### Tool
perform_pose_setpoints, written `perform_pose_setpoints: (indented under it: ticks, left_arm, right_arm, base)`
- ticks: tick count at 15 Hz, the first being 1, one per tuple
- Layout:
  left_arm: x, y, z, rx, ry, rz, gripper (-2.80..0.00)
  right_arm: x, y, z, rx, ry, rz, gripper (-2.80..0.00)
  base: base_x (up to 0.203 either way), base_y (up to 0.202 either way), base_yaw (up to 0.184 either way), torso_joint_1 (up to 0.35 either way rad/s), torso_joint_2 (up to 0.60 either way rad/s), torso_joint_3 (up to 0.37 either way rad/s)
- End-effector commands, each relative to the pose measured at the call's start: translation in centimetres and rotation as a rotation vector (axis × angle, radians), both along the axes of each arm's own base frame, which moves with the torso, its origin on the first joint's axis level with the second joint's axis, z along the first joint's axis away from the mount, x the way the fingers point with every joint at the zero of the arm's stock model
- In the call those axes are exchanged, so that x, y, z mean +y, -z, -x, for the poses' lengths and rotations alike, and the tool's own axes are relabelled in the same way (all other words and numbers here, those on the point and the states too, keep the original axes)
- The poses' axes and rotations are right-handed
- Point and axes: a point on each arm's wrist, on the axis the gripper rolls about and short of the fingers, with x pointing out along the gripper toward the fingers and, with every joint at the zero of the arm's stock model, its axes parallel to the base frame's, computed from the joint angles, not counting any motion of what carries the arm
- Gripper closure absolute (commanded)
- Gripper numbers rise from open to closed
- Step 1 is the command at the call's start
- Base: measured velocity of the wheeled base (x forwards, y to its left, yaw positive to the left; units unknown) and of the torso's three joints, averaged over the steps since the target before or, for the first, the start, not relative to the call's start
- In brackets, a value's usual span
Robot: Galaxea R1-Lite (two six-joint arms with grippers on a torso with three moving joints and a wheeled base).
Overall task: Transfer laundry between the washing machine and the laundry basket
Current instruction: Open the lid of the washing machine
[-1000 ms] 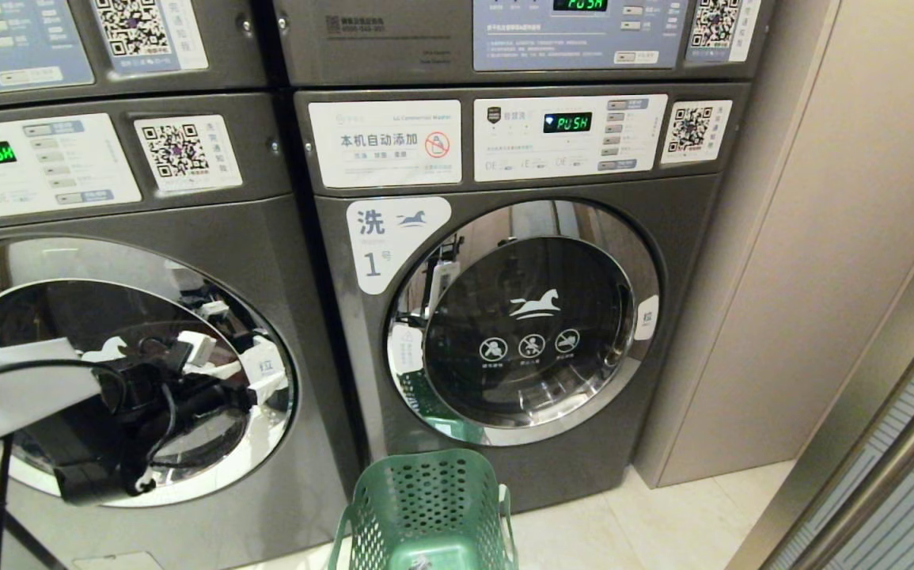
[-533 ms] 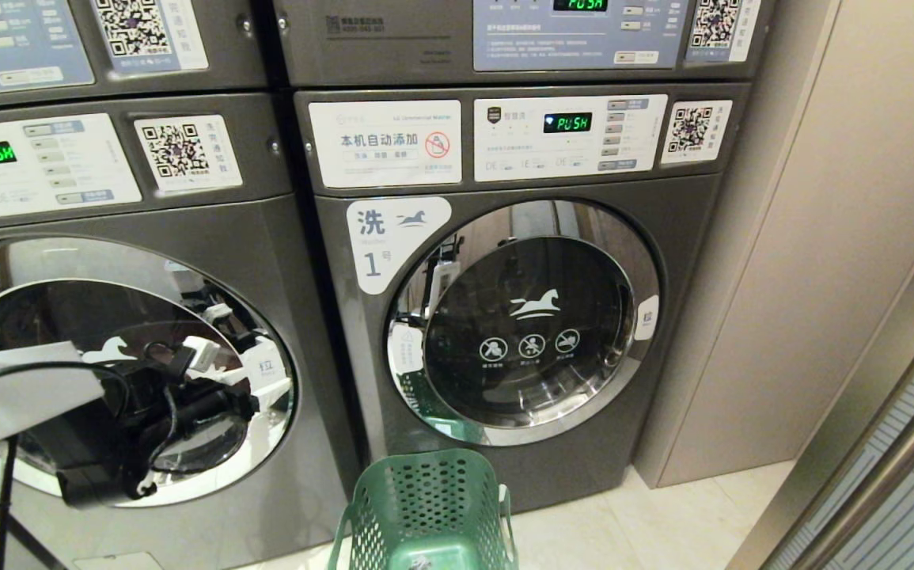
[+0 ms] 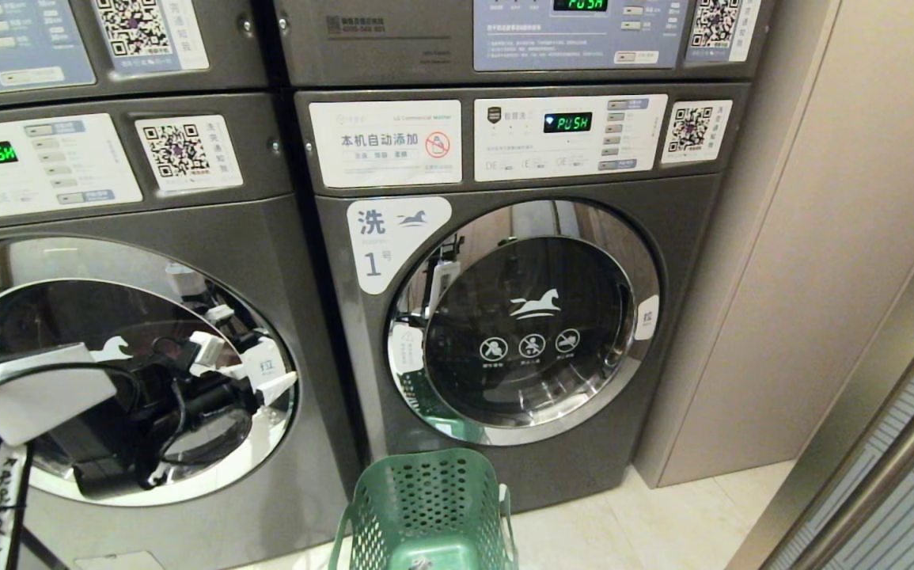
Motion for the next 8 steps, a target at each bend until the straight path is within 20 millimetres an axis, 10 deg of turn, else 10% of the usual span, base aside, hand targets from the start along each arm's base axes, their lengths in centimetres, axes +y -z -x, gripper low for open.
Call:
perform_pose_setpoints:
  ticks: [1,7,8]
  left_arm:
    - [0.11,0.42,-0.29,-0.006,-0.002,-0.001,-2.80]
    - [-0.43,0.78,-0.28,0.000,0.016,-0.001,-2.80]
    - [-0.50,0.78,-0.30,-0.001,0.016,-0.001,0.00]
  right_arm:
    - [0.00,0.93,-0.28,0.034,-0.001,0.000,0.00]
    - [0.00,0.93,-0.27,0.033,-0.001,0.000,0.00]
    - [0.00,0.93,-0.27,0.033,-0.001,0.000,0.00]
  base:
    - [0.000,0.000,0.000,0.000,0.00,0.000]
    - [0.000,0.000,0.000,0.000,0.00,0.000]
    - [0.000,0.000,0.000,0.000,0.00,0.000]
